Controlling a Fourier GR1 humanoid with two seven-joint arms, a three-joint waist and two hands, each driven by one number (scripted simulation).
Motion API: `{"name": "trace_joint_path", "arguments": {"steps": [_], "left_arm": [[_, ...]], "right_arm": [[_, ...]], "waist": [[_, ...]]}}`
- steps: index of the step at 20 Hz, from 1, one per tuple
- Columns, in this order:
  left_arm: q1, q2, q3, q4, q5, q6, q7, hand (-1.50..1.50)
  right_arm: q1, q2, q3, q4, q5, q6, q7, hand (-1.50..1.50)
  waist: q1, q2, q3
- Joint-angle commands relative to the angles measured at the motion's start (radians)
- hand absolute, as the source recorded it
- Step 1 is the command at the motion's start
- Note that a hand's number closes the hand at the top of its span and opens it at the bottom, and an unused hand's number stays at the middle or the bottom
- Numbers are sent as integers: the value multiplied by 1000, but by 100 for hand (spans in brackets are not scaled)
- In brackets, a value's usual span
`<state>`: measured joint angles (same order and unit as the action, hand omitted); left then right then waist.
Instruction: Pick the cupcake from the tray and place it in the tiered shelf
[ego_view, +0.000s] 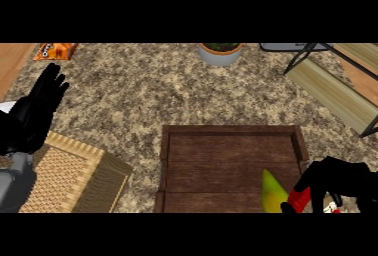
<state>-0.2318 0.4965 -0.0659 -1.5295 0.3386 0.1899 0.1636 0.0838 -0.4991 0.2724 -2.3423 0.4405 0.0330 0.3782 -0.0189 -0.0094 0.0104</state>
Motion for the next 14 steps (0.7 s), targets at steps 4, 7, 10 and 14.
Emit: {"name": "trace_joint_path", "arguments": {"steps": [4, 7, 10, 14], "left_arm": [[39, -69, -42, 21, 0, -16, -34, 0], [-12, -76, -35, -5, -1, 3, 28, 0], [33, -103, -47, 16, -12, -2, -22, 0], [-18, -72, -27, 35, -10, -26, -1, 0]], "right_arm": [[-143, -116, -396, -12, -249, 104, 120, 150], [-187, -158, -505, 28, -362, 161, 166, 150], [-247, -211, -598, 137, -406, 189, 164, 150], [-288, -254, -672, 384, -394, 222, 40, 150]], "waist": [[9, 10, -11], [7, 8, -10], [12, 9, -11], [19, 13, -10]]}}
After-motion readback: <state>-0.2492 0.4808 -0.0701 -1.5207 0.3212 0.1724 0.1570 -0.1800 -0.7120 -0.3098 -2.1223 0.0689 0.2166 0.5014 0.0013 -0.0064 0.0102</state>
